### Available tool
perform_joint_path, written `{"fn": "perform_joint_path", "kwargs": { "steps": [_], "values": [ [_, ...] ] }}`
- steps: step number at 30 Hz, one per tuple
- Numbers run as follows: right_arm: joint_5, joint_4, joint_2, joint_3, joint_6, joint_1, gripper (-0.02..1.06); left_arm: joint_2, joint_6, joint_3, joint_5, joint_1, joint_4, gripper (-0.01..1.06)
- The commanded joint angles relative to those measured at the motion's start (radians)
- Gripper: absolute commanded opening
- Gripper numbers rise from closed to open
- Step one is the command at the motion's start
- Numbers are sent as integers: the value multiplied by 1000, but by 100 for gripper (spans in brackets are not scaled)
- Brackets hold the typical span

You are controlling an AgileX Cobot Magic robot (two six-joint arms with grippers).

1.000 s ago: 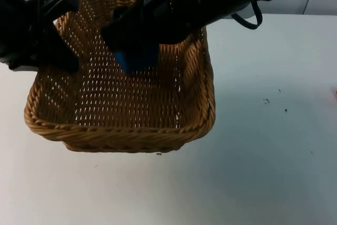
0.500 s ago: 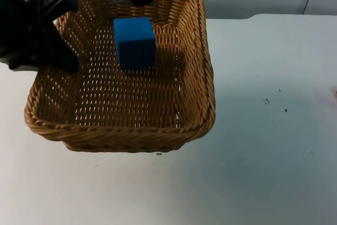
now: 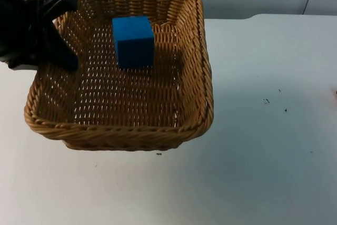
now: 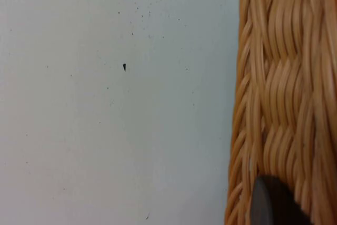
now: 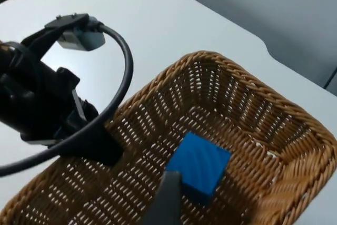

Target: Pick up the basket with the left hand and place the blue cube into the basket with the right hand.

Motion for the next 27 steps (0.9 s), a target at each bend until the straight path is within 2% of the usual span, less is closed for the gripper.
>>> {"fn": "perform_joint_path", "kwargs": {
  "steps": [1,8,12,14,20,27],
  "values": [
    [47,-8,-29,-8,-12,5,81,-3,-2,0,-19,3,-31,4],
    [157,-2,-111,0,-12,5,80,72,56,0,-29,1,-87,4],
    [132,-6,-196,83,-12,5,78,119,152,0,-29,1,-183,4],
    [86,-6,-286,184,-7,5,78,156,231,-8,-31,1,-262,4],
    [44,-4,-477,379,13,5,78,245,240,-83,-20,1,-270,4],
    [44,-1,-692,512,20,5,78,346,253,-155,-16,1,-276,4]
  ]
}}
